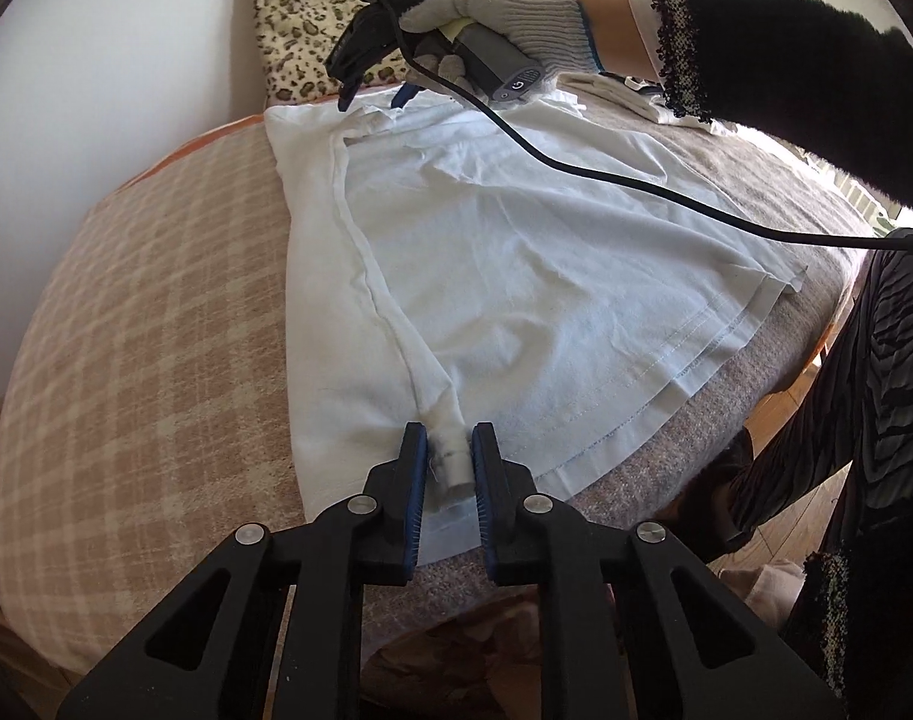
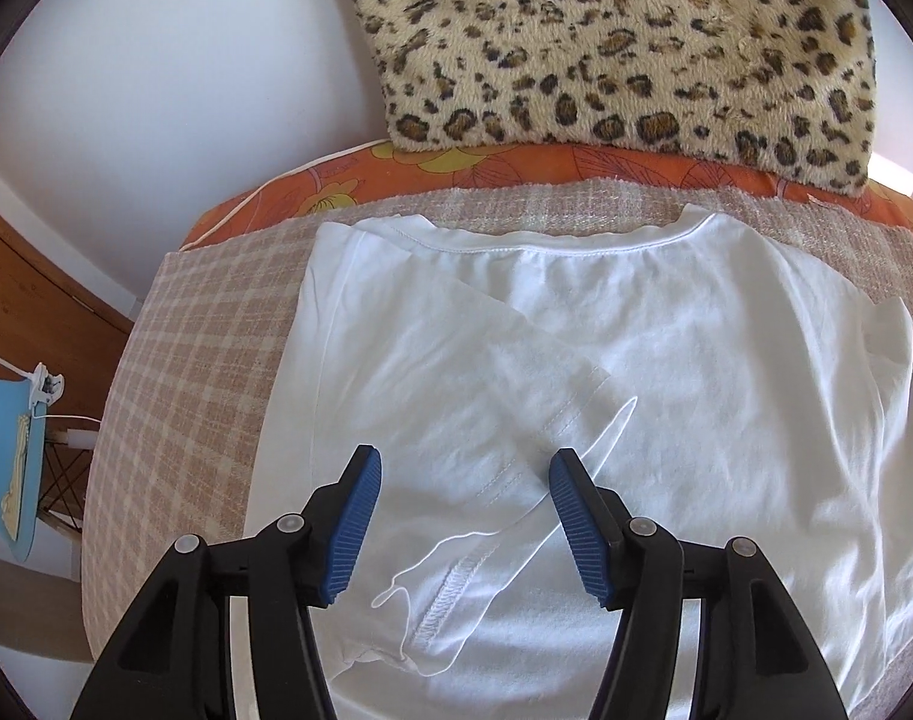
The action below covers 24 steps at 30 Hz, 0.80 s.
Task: Fold small clothes
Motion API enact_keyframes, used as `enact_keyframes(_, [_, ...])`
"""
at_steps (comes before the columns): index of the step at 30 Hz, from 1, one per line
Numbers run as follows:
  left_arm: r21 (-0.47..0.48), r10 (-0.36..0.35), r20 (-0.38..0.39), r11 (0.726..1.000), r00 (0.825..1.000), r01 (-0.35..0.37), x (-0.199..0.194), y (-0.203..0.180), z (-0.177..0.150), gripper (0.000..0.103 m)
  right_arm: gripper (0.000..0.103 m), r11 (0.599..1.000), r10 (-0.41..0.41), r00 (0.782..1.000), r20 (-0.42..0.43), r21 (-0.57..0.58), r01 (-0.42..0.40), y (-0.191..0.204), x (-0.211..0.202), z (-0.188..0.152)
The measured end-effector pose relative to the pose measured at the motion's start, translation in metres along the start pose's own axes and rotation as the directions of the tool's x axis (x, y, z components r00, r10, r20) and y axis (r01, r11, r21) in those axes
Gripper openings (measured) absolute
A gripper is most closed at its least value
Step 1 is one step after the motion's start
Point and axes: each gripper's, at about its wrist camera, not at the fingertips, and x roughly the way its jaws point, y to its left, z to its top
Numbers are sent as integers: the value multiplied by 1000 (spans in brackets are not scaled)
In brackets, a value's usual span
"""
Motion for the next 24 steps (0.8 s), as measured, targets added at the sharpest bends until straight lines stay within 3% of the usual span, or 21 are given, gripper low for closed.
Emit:
enact_keyframes(6, [-152, -107, 20, 982, 994, 109, -5, 24, -4, 4, 58, 998, -32, 999, -9, -55, 32, 10, -7, -13])
enact_keyframes(8, [-184, -122, 25, 975, 992, 124, -6, 29, -4, 3, 24, 992, -44, 999, -5, -115, 43, 17, -6, -16])
enact_keyframes(9, [-198, -130, 30, 971, 991, 133, -7, 30, -4, 3, 15, 988, -66, 998, -7, -138, 65, 19, -4, -16])
enact_keyframes(12, [-225, -160, 58, 960, 985, 169, -14, 32, -1, 3, 1, 981, -95, 995, 29, -165, 99, 23, -6, -16])
enact_keyframes(18, [-234, -249, 130, 933, 960, 274, -26, 23, 15, 3, 0, 964, -122, 986, 110, -222, 144, 26, -29, -5])
enact_keyframes(20, [-203, -253, 125, 940, 959, 274, -26, 15, 21, 3, 0, 964, -128, 983, 131, -217, 154, 24, -36, 1])
enact_keyframes(23, [-154, -251, 120, 951, 961, 268, -25, 6, 25, 3, 2, 988, -43, 995, 88, -142, 55, 10, -37, 5])
enact_keyframes(24, [-144, -249, 119, 953, 961, 265, -25, 3, 25, 3, 23, 994, -16, 998, 62, -110, 23, 4, -33, 6])
